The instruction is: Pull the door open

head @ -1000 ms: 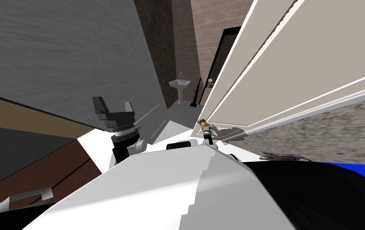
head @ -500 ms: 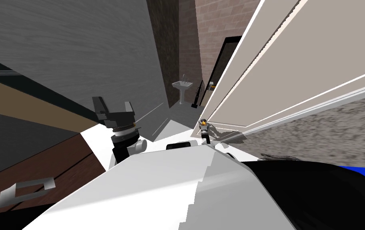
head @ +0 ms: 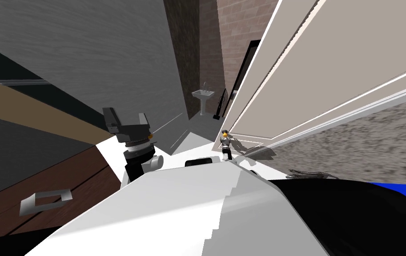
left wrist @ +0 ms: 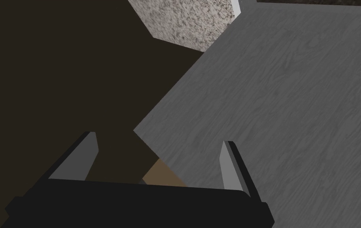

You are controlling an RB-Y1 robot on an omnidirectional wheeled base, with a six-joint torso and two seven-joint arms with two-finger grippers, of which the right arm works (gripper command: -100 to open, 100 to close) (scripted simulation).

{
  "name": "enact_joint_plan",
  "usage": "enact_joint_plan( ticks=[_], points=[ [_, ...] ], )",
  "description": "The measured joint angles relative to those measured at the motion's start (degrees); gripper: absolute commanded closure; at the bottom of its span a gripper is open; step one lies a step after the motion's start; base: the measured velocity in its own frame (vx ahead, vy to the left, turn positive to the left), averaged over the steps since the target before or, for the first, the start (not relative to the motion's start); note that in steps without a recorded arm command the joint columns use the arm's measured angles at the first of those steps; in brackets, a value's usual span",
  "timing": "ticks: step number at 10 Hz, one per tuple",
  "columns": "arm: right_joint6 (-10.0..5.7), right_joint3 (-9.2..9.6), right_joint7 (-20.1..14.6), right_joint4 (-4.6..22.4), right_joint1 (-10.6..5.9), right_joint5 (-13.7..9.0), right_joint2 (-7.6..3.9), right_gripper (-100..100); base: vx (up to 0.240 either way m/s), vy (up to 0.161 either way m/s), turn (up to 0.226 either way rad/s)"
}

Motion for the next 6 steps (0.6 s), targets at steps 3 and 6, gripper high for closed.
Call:
enact_joint_plan(
  ticks=[3, 6],
  points=[
    [0.15, 0.67, -3.8, -1.0, -0.05, -1.6, 0.99, -100, -0.091, -0.016, 0.019],
    [0.55, 1.15, -6.8, -2.2, 0.00, -3.0, 1.70, -100, -0.068, -0.016, 0.013]
  ],
)
